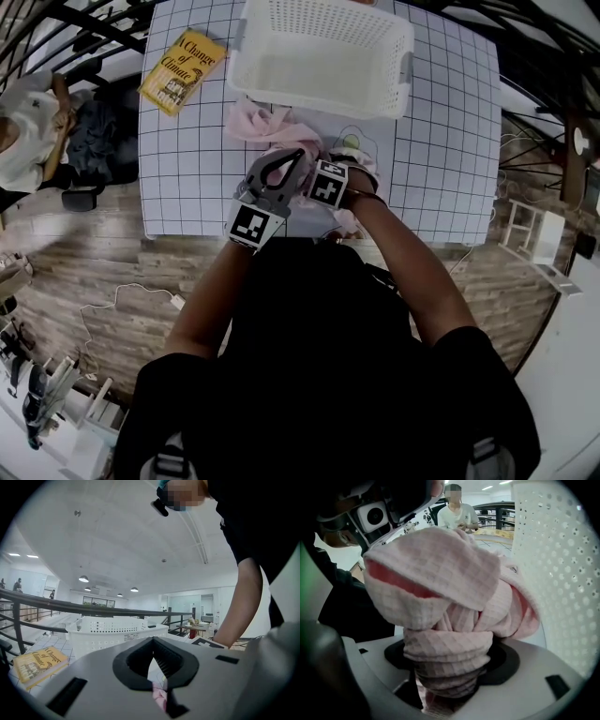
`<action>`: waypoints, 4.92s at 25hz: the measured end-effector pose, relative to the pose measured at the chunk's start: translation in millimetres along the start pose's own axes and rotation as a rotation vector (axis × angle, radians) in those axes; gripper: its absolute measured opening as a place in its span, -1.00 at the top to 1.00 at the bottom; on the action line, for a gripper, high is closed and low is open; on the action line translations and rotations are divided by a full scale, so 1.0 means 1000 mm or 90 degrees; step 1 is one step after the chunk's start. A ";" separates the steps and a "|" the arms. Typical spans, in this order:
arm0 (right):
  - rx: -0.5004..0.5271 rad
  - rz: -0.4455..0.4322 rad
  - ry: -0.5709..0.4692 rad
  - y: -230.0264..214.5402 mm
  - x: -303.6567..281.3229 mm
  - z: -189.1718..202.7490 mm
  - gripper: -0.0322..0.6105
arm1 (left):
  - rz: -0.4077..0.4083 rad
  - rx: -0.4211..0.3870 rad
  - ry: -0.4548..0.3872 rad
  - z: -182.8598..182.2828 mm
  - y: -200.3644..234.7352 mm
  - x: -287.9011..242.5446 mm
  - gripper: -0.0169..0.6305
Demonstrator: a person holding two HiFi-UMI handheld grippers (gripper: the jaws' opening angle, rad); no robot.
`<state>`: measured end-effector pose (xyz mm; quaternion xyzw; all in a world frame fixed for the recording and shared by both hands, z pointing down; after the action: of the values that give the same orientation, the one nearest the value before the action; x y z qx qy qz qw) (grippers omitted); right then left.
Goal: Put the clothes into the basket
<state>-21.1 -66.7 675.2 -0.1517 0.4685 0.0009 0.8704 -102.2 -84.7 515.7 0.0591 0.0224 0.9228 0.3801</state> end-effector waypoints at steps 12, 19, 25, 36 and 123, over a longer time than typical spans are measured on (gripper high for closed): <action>-0.006 0.008 -0.009 0.004 0.036 -0.007 -0.25 | -0.008 -0.014 -0.015 -0.014 -0.004 -0.001 0.95; -0.015 0.028 -0.026 0.003 0.069 -0.016 -0.25 | -0.005 -0.027 -0.022 -0.024 -0.005 -0.002 0.95; -0.023 0.043 -0.038 0.003 0.096 -0.021 -0.26 | -0.005 -0.043 -0.032 -0.037 -0.008 -0.005 0.95; -0.002 0.070 -0.049 0.002 0.146 -0.042 -0.26 | -0.022 -0.069 -0.048 -0.061 -0.008 -0.009 0.95; 0.242 0.201 -0.015 -0.206 0.204 -0.164 -0.26 | -0.084 -0.116 -0.140 -0.119 0.159 -0.140 0.95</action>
<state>-10.5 -334.8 478.4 0.0898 0.4678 0.0508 0.8778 -129.7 -295.6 398.1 0.1234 -0.0990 0.8819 0.4440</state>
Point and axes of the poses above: the fingertips, and each gripper's own axes: x backward along the fingers, y to its left, z out of its underside, the point moved 7 cm from there along x, backward along the fingers, and after that the axes turned 15 degrees about -y, right-handed, at the moved point
